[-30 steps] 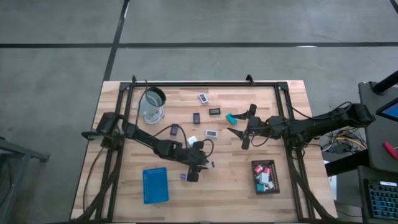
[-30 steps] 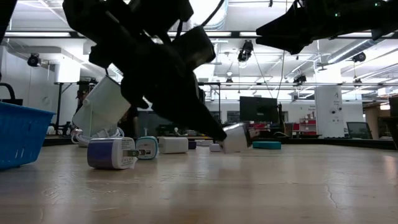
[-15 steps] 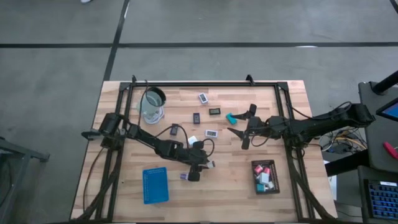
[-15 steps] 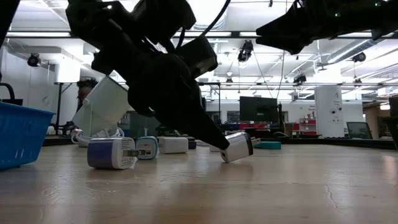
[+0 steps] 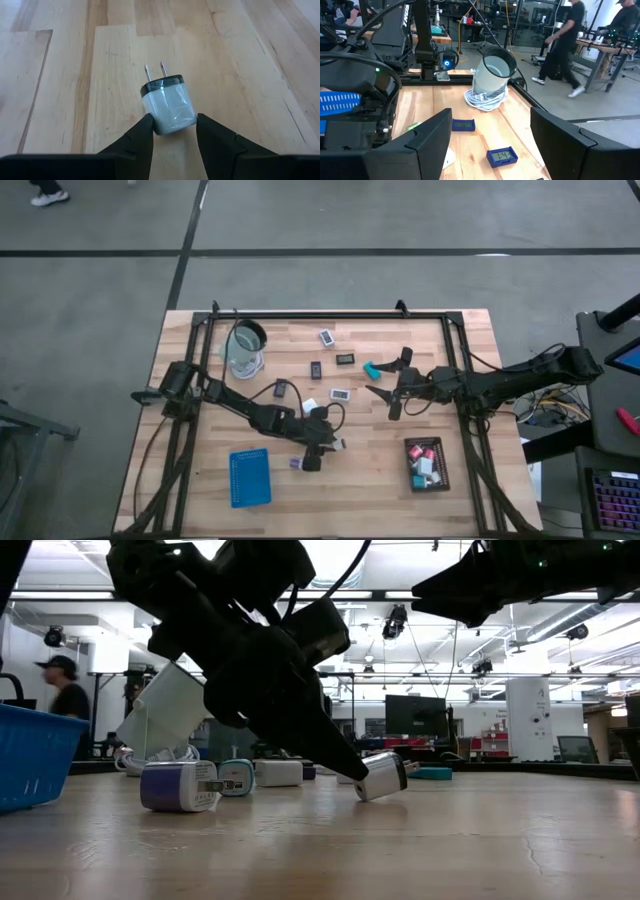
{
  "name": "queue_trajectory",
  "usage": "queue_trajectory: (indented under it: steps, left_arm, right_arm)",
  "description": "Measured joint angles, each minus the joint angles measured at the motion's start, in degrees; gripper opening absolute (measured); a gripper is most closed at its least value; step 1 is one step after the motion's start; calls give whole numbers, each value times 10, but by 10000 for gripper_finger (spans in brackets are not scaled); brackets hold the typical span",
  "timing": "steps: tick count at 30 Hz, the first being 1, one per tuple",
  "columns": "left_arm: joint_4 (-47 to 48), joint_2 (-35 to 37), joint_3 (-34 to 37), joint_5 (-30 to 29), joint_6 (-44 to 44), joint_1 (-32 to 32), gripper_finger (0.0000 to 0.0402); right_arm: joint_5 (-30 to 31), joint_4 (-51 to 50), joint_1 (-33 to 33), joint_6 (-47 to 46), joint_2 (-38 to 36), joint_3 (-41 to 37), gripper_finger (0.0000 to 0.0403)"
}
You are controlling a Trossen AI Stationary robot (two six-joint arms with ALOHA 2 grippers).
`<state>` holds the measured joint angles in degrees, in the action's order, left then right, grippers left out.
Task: Pick & Place Office items
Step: Put the white black charger adapter into the black bin
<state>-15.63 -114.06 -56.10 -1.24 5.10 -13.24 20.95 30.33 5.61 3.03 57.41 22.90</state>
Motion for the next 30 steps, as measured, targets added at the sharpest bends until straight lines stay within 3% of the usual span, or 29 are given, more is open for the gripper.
queue_trajectory:
  steps: [6,18,30]
  left_arm:
    - [4,0,-4,1,-2,0,143]
    - [6,-1,-3,5,-2,0,230]
    - [4,0,-3,9,-2,0,238]
  right_arm:
    - [0,0,0,0,0,0,253]
    - [0,0,0,0,0,0,252]
    - [0,0,0,0,0,0,263]
